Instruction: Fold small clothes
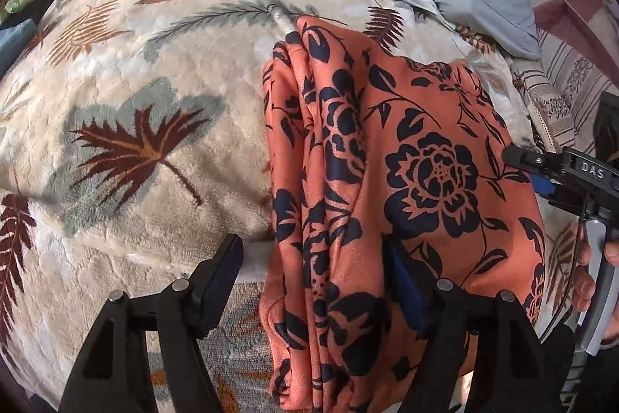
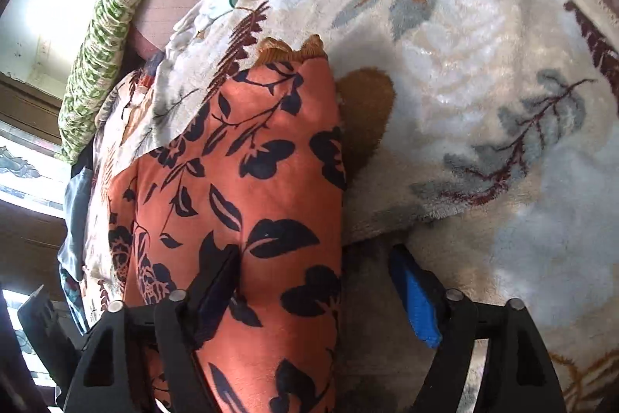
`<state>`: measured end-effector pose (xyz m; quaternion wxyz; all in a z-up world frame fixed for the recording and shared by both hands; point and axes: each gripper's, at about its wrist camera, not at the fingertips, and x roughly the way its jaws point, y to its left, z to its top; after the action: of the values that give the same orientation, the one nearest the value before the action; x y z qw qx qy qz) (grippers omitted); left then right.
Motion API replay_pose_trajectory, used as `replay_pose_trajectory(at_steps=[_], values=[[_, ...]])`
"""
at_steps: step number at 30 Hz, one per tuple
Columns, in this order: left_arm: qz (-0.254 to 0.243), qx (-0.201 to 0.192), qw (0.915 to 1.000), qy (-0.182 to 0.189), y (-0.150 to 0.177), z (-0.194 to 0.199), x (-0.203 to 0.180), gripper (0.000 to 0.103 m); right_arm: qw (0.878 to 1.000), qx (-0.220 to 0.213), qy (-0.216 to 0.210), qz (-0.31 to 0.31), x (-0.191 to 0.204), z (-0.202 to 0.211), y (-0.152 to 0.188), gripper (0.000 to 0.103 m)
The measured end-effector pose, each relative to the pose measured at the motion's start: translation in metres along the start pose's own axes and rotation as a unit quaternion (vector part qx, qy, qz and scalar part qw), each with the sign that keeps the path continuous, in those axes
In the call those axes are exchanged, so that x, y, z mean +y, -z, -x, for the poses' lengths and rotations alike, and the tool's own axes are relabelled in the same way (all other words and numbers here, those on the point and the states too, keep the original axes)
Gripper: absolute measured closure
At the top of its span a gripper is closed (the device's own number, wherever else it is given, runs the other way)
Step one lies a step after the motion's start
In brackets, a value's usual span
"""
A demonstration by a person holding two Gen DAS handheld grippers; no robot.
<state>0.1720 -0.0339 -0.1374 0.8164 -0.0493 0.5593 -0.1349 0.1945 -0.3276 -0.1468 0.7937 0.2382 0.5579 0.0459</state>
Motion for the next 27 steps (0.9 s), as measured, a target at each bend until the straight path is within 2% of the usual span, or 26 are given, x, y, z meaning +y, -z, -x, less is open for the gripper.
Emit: replay_pose_trajectory(at_steps=[2, 4, 5, 6, 7, 9, 11, 13, 14, 16, 17, 18, 20, 23, 24, 25, 27], values=[[-0.017, -0.009, 0.9998, -0.008, 0.001, 0.006, -0.004, 0.028, 0.999, -0.037, -0.004, 0.018, 0.011, 0.025, 0.006, 0.040], [-0.016, -0.005, 0.9998, -0.013, 0.001, 0.005, -0.005, 0.028, 0.998, -0.054, -0.017, 0.005, 0.005, 0.033, 0.012, 0.033], [-0.013, -0.001, 0.9999, -0.011, 0.001, 0.006, -0.005, 0.028, 1.000, -0.025, 0.003, -0.002, -0.001, 0.023, 0.016, 0.027], [-0.013, -0.003, 0.9998, -0.011, 0.001, 0.009, -0.005, 0.028, 1.000, 0.015, 0.006, -0.008, -0.006, 0.012, 0.021, 0.028], [-0.015, -0.009, 0.9998, -0.013, 0.003, 0.012, -0.005, 0.028, 0.999, 0.009, -0.018, -0.026, -0.012, 0.017, 0.027, 0.028], [-0.017, -0.014, 0.9996, -0.018, 0.007, 0.014, -0.005, 0.028, 0.998, -0.022, -0.062, -0.025, -0.012, 0.043, 0.038, 0.028], [-0.009, -0.014, 0.9997, -0.018, 0.008, 0.016, -0.004, 0.028, 0.992, -0.044, -0.118, -0.033, -0.012, 0.069, 0.051, 0.028], [-0.009, -0.018, 0.9996, -0.017, 0.010, 0.019, -0.007, 0.028, 0.986, -0.029, -0.156, -0.047, -0.017, 0.070, 0.069, 0.028], [-0.012, -0.021, 0.9995, -0.019, 0.011, 0.021, -0.009, 0.028, 0.986, -0.010, -0.156, -0.050, -0.016, 0.062, 0.077, 0.028], [-0.019, -0.024, 0.9992, -0.024, 0.014, 0.026, -0.012, 0.028, 0.990, 0.025, -0.126, -0.054, -0.021, 0.043, 0.092, 0.027], [-0.022, -0.027, 0.9989, -0.030, 0.015, 0.028, -0.014, 0.028, 0.989, 0.039, -0.131, -0.055, -0.022, 0.035, 0.098, 0.035], [-0.025, -0.031, 0.9986, -0.035, 0.016, 0.031, -0.014, 0.028, 0.987, 0.036, -0.145, -0.054, -0.020, 0.033, 0.102, 0.053], [-0.026, -0.039, 0.9981, -0.040, 0.018, 0.037, -0.014, 0.028, 0.992, 0.017, -0.120, -0.043, -0.014, 0.037, 0.106, 0.062], [-0.021, -0.045, 0.9979, -0.041, 0.018, 0.043, -0.014, 0.028, 0.994, 0.015, -0.104, -0.043, -0.014, 0.035, 0.104, 0.062], [-0.022, -0.046, 0.9979, -0.040, 0.018, 0.045, -0.014, 0.028, 0.994, 0.031, -0.093, -0.053, -0.022, 0.028, 0.103, 0.044], [-0.025, -0.049, 0.9976, -0.041, 0.020, 0.047, -0.015, 0.028, 0.993, 0.049, -0.086, -0.066, -0.026, 0.021, 0.105, 0.040], [-0.028, -0.056, 0.9968, -0.048, 0.022, 0.051, -0.016, 0.028, 0.993, 0.035, -0.089, -0.062, -0.025, 0.030, 0.106, 0.040]])
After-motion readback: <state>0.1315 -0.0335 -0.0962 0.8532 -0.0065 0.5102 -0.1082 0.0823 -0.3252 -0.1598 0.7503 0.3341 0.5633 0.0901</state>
